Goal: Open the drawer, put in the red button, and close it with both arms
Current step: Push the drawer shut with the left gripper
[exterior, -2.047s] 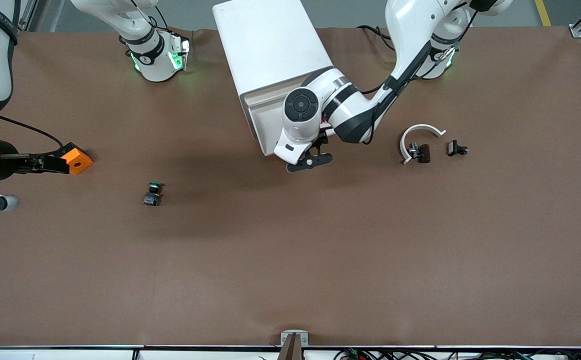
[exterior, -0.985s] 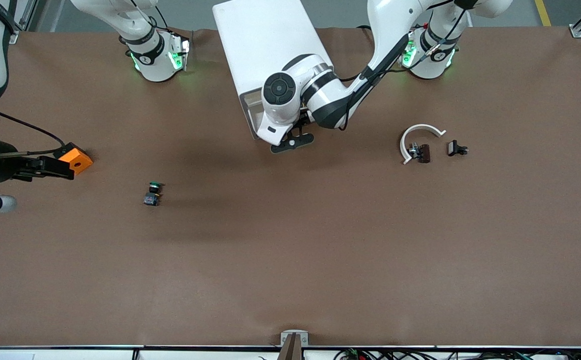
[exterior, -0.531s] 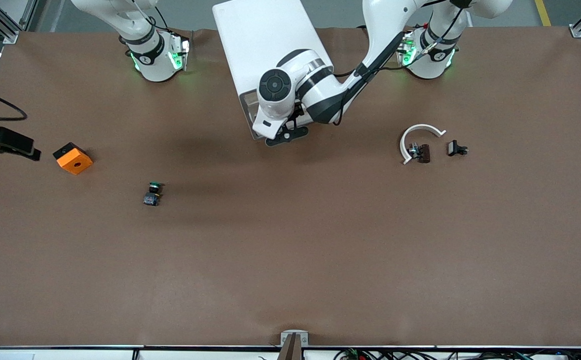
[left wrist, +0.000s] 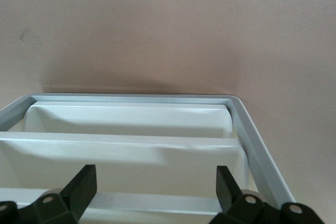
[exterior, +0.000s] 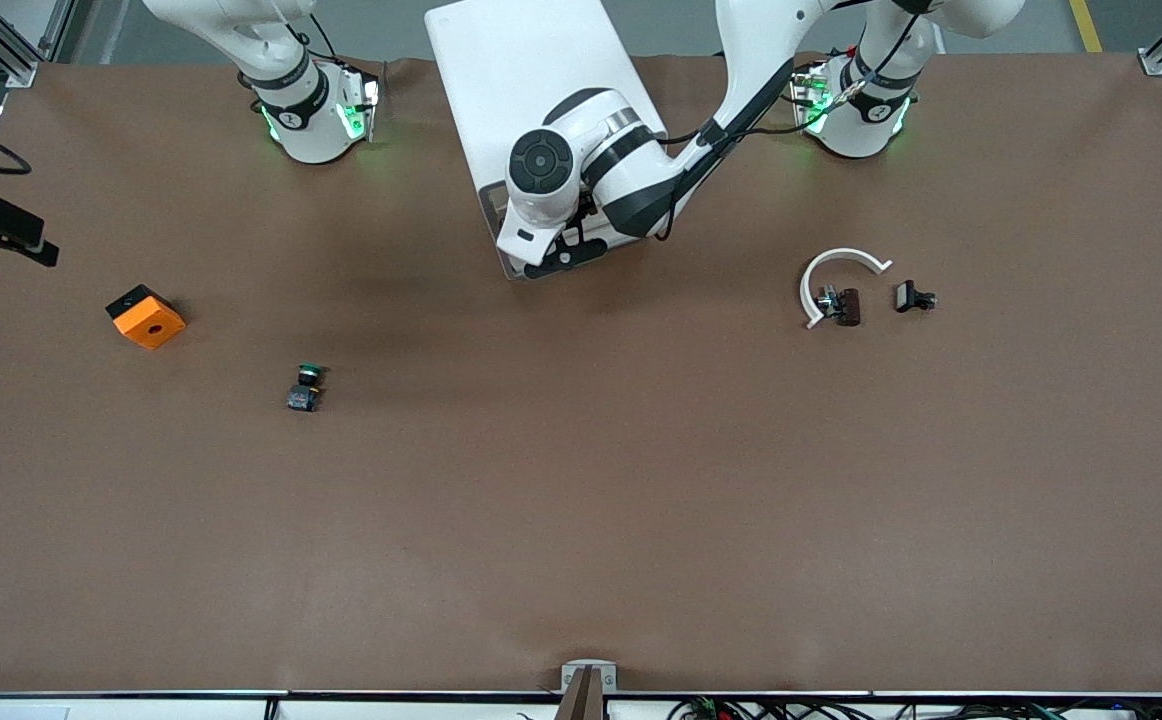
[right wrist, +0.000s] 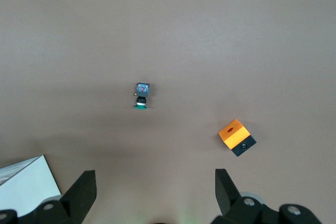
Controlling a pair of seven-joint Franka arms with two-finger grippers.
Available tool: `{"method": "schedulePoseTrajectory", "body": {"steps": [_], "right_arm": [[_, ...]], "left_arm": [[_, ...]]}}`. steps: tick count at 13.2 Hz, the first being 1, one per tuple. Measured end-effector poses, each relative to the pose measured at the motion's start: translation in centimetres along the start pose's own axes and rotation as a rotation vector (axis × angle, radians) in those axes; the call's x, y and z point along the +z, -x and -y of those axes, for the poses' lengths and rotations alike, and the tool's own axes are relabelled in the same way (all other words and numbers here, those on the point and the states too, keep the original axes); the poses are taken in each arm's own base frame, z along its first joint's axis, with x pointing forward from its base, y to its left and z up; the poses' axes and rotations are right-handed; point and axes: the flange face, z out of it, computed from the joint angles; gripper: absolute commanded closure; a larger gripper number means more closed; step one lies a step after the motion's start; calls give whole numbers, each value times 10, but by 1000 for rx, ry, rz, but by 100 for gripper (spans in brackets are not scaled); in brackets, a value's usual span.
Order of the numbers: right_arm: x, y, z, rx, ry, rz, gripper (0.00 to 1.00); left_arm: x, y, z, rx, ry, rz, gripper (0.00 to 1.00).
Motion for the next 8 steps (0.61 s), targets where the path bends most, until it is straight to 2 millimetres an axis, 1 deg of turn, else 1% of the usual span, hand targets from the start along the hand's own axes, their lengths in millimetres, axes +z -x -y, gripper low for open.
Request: {"method": "schedulePoseTrajectory", "body": {"steps": [1, 3, 4, 6, 7, 8], "right_arm": [[-8, 8, 1, -7, -1, -14, 0], [-17, 16, 5, -16, -3, -28, 0], [-16, 17, 6, -18, -4, -26, 0], [-9, 16, 7, -20, -5, -11, 0], [-6, 16, 7, -21, -5, -6, 0], [-4, 15, 7, -21, -5, -3, 0]], "left_arm": [[0, 0, 0, -1, 0, 1, 0], [1, -1, 0, -2, -1, 2, 0], [1, -1, 0, -4, 0, 4, 0], [-1, -3, -1, -8, 6, 5, 0], [-4, -8, -2, -15, 12, 2, 0], [-8, -18, -1, -28, 20, -5, 0]]}}
